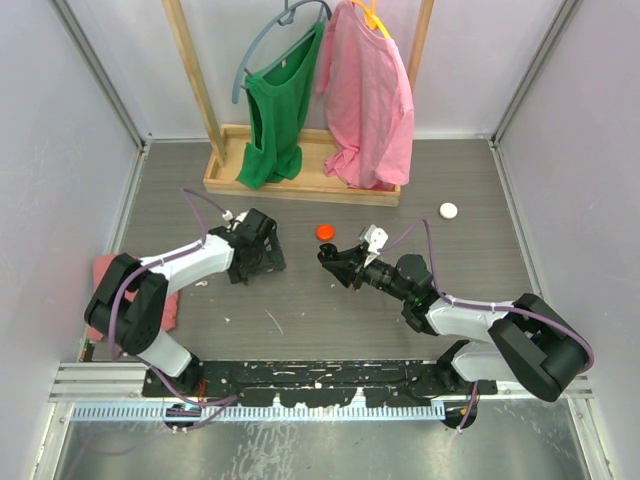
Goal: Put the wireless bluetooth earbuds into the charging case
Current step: Pick up the earbud from the center of the board.
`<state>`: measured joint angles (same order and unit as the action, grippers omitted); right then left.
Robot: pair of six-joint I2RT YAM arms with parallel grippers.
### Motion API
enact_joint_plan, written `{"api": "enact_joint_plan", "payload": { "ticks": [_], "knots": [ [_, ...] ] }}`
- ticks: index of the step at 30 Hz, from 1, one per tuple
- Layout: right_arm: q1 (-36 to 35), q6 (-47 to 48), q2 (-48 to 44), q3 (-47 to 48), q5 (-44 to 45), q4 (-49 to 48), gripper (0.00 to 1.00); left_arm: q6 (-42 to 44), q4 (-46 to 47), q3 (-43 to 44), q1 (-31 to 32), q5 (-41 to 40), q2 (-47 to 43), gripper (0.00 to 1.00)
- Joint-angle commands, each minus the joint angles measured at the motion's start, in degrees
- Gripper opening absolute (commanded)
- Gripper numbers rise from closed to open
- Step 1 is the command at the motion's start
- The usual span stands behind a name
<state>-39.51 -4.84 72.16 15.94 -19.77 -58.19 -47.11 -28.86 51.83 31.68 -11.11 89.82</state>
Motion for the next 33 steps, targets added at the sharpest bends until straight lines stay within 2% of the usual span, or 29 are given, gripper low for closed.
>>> {"api": "enact_joint_plan", "payload": {
  "ticks": [1,6,11,21,33],
  "knots": [
    [0.0,0.4,-1.0,0.4,0.7,-2.8,0.12,0.1,-1.9,0.1,-0.3,0.3,-4.2,0.98],
    [0.0,0.4,-0.9,0.5,0.7,-2.8,0.12,0.7,-4.5,0.7,-0.3,-0.2,-8.0,0.98],
    [0.0,0.2,-0.7,0.6,0.5,-2.8,0.12,1.7,-7.8,1.3,-1.0,-4.0,-9.8,0.99],
    [0.0,0.3,-0.8,0.7,0.5,-2.6,0.12,3.1,-9.7,4.5,-3.1,-5.0,-2.8,0.88],
    [0.0,0.3,-0.8,0.8,0.6,-2.4,0.12,3.4,-8.8,5.9,-4.4,-5.0,1.9,0.61]
  ]
}}
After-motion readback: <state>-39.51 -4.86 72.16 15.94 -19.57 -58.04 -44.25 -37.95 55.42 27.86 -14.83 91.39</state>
